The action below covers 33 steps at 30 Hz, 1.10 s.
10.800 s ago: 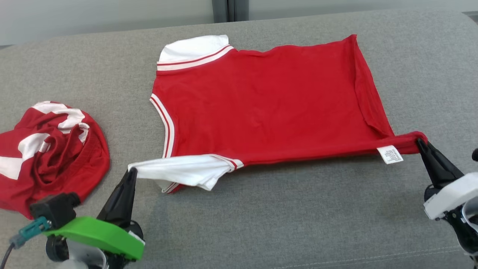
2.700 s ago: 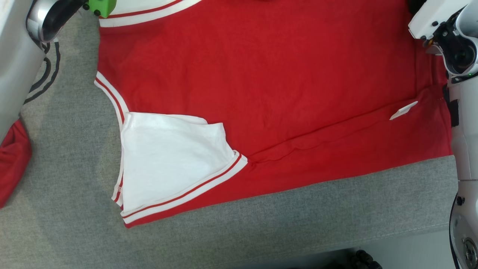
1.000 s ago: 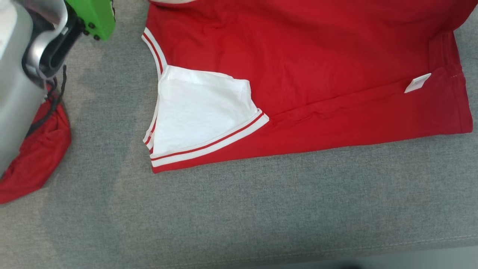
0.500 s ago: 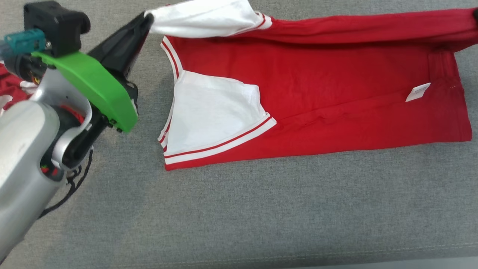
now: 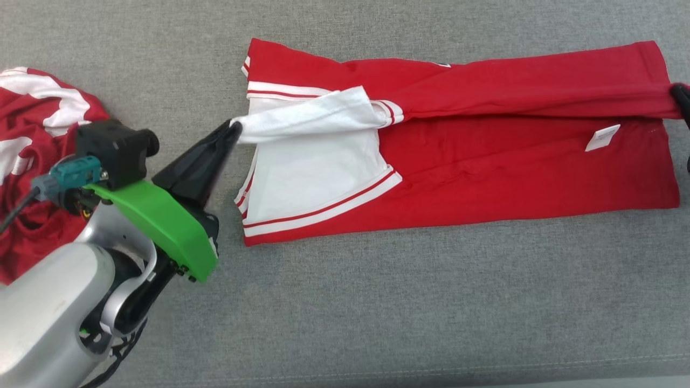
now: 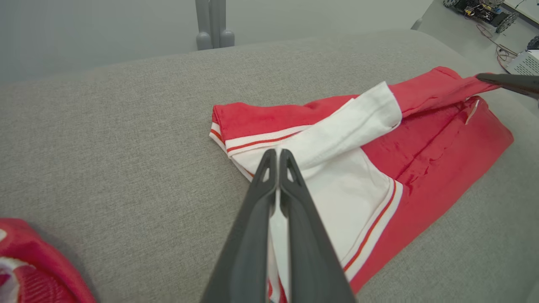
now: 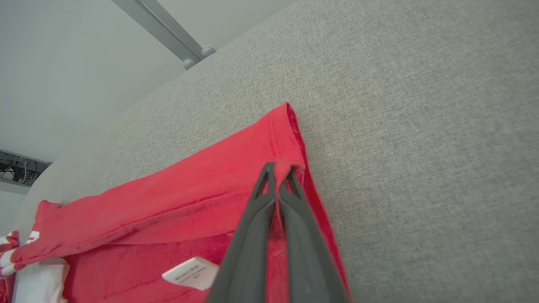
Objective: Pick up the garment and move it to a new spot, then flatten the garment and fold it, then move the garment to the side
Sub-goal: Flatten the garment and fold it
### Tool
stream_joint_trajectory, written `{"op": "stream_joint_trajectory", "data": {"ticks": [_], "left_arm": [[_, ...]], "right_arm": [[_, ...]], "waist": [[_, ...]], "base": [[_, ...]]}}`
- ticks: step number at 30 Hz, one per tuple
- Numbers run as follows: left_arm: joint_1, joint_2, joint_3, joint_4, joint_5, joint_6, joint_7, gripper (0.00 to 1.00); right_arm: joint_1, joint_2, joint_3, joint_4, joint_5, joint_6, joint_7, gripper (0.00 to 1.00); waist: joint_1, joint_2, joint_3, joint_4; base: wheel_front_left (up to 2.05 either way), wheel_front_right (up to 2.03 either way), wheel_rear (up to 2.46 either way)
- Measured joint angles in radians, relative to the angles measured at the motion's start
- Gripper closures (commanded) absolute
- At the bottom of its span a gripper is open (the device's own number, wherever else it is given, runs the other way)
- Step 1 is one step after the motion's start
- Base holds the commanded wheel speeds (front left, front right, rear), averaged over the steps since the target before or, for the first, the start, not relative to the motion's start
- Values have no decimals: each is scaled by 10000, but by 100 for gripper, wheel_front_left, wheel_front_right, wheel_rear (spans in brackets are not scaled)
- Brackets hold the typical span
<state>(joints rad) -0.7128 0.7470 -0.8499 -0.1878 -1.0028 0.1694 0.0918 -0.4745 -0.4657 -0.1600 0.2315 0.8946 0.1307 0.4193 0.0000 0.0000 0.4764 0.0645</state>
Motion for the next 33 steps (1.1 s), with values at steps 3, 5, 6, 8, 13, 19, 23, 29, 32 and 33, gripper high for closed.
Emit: {"op": "stream_joint_trajectory", "data": {"ticks": [3,5,6,8,13,19,23,29,32,33], "left_arm": [[339,21,-105,-61,-21,117,-67,100],[587,21,-188,-67,-121,155,-127,100],[755,21,-253,-42,-151,171,-186,100],[897,17,-347,35,-150,176,-228,100],[991,-86,-577,437,-31,198,-297,100],[1056,-639,-704,1216,111,155,-671,0],[1224,-1045,-754,1837,192,247,-1127,0],[1800,-1342,-656,2364,215,602,-1969,0],[2299,-1452,-545,2531,238,915,-2522,0],[2429,-1492,-520,2554,230,980,-2638,0]], "right_arm": [[269,36,6,-59,27,0,-23,100],[435,73,46,-61,29,0,-21,100],[508,71,71,-40,25,0,-31,100],[574,67,117,29,-29,0,-73,100],[584,134,303,253,-50,0,-92,64],[544,184,616,594,-44,0,-631,0],[593,173,1141,700,-8,0,-1066,0],[1123,-284,2134,686,-278,0,-2142,0],[1469,-454,2865,589,-357,0,-2842,0],[1537,-439,3028,577,-318,0,-2951,0]], "waist": [[0,0,-60,-2],[0,0,-99,-18],[0,0,-131,-30],[0,0,-153,-31],[0,0,-158,-6],[0,0,-336,-16],[0,0,-615,-81],[0,0,-1254,-249],[0,0,-1662,-349],[0,0,-1747,-369]], "base": [[0,0,0],[0,0,0],[0,0,0],[0,0,0],[0,0,0],[0,0,0],[0,0,0],[0,0,0],[0,0,0],[0,0,0]]}}
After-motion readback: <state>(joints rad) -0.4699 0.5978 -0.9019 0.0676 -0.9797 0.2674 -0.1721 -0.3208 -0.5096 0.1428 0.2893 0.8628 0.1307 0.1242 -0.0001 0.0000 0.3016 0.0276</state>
